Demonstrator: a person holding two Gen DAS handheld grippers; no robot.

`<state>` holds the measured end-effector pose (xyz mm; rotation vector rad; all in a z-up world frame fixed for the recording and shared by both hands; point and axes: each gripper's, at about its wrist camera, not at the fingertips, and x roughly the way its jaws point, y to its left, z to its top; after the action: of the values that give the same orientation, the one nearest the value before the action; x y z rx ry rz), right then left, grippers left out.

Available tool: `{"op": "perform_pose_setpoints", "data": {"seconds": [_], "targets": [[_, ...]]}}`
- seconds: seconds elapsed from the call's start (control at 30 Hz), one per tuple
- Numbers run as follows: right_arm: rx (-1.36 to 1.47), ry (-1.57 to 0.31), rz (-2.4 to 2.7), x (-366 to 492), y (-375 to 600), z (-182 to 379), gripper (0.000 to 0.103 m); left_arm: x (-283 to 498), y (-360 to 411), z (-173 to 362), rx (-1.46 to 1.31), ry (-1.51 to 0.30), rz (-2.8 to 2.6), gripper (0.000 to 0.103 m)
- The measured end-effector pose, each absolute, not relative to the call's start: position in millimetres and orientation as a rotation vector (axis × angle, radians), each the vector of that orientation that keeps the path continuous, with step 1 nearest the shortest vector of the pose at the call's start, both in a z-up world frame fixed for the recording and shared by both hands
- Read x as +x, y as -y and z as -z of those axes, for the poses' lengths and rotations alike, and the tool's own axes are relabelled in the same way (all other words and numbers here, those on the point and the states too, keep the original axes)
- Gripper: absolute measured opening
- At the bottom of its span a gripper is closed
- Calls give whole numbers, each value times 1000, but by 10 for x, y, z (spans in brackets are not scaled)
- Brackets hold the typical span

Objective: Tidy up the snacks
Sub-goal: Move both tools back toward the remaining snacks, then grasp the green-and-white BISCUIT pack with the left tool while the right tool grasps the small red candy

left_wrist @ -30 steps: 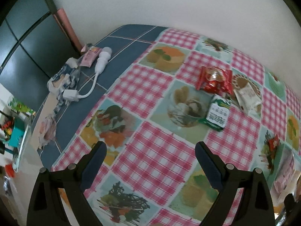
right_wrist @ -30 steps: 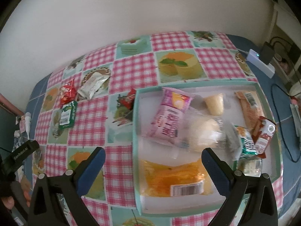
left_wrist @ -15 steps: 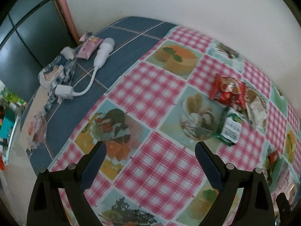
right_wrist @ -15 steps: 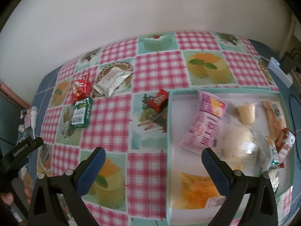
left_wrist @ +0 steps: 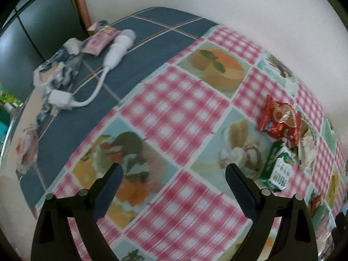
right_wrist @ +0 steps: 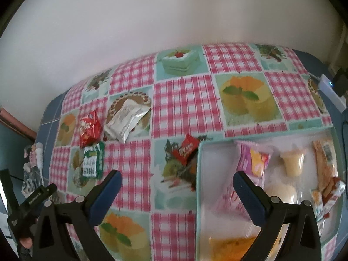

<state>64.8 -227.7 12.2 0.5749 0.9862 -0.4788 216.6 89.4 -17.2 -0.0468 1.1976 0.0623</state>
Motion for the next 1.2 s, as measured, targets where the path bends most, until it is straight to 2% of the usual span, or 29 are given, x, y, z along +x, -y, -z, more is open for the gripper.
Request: {"op": "perform_pose_setpoints", "data": {"seconds": [0.17, 0.3, 0.6, 0.83, 0.9, 1.03, 1.2], "targets": [[573, -1025, 472, 833, 2365, -5, 102, 2244, -670, 269, -41, -1207, 6, 95], [563, -1048, 464, 976, 2400, 55, 95, 2284, -448, 316, -11, -1201, 52, 95], [563, -1110, 468, 1179, 2477, 171, 65, 2295, 110, 156, 74, -1132, 179, 95], [537, -1152, 503, 1259, 2513, 216, 63, 2202, 472, 303, 137, -1140, 247, 95], [531, -1148, 489, 1286, 2496, 201, 55, 2198, 516, 348, 144, -1144, 251, 95], [527, -1160, 469, 1331, 2457, 212, 53, 2180, 574, 385, 179, -1136, 239, 94], [520, -1202, 506, 1391, 2460, 315, 53, 2181, 583, 408, 194, -1132, 227, 76]]}}
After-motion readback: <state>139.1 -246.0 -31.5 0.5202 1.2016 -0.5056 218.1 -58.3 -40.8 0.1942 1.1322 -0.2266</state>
